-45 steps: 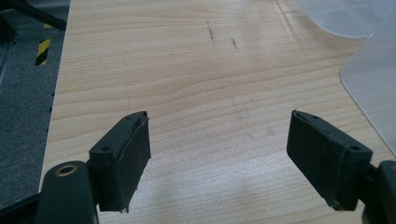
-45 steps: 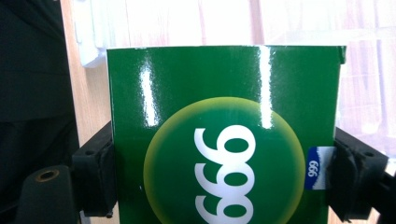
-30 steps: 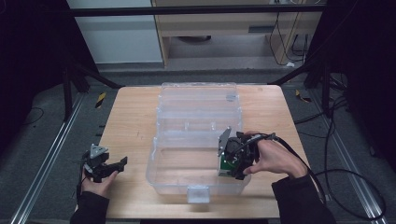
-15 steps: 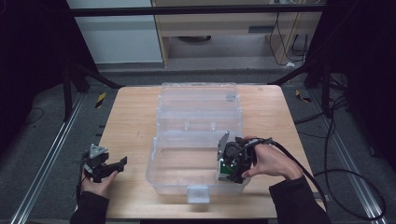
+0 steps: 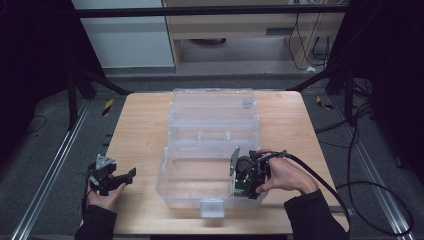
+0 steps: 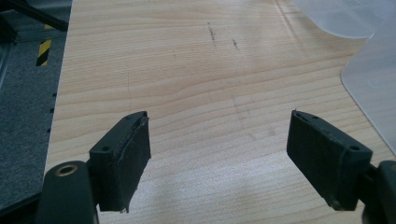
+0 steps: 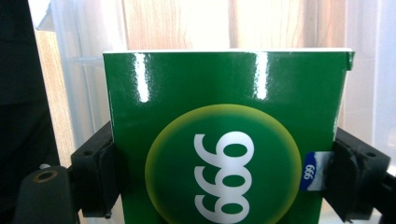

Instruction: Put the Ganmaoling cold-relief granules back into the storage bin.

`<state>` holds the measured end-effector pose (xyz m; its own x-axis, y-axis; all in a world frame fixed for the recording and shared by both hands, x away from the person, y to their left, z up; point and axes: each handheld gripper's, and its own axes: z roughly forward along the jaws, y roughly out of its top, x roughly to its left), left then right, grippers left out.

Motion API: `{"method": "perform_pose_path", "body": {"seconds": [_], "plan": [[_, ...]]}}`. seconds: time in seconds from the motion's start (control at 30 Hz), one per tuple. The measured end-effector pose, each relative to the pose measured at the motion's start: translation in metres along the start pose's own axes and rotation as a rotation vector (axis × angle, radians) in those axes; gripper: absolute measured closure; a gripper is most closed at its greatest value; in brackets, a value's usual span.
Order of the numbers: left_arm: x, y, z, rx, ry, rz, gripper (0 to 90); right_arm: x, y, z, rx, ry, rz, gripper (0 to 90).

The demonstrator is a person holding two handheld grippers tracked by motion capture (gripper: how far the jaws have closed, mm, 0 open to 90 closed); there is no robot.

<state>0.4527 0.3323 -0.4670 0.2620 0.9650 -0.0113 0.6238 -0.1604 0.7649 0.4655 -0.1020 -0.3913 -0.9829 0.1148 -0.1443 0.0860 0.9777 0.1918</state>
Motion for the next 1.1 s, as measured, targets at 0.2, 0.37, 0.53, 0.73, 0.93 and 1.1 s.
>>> {"method": "perform_pose_path", "body": {"seconds": [0.2, 0.37, 0.53, 0.73, 0.93, 1.1], "plan": [[0.0, 0.0, 0.0, 0.0, -0.001, 0.001, 20.8, 0.0, 0.002, 0.005, 0.018, 0.006, 0.007, 14.8], [0.0, 0.0, 0.0, -0.001, -0.001, 0.001, 20.8, -0.001, 0.003, 0.01, 0.027, 0.014, 0.009, 13.9], [0.0, 0.0, 0.0, -0.002, -0.002, 0.002, 20.9, -0.002, 0.002, 0.001, -0.012, 0.013, 0.024, 15.4], [-0.001, 0.0, 0.0, -0.002, -0.003, 0.002, 20.8, -0.001, -0.004, -0.015, -0.081, 0.002, 0.045, 14.6], [0.0, 0.0, 0.0, -0.002, -0.004, 0.002, 20.9, -0.002, -0.014, -0.036, -0.176, -0.033, 0.091, 13.2], [-0.001, 0.0, 0.0, -0.003, -0.004, 0.003, 21.0, -0.003, -0.028, -0.049, -0.266, -0.073, 0.147, 12.3]]}}
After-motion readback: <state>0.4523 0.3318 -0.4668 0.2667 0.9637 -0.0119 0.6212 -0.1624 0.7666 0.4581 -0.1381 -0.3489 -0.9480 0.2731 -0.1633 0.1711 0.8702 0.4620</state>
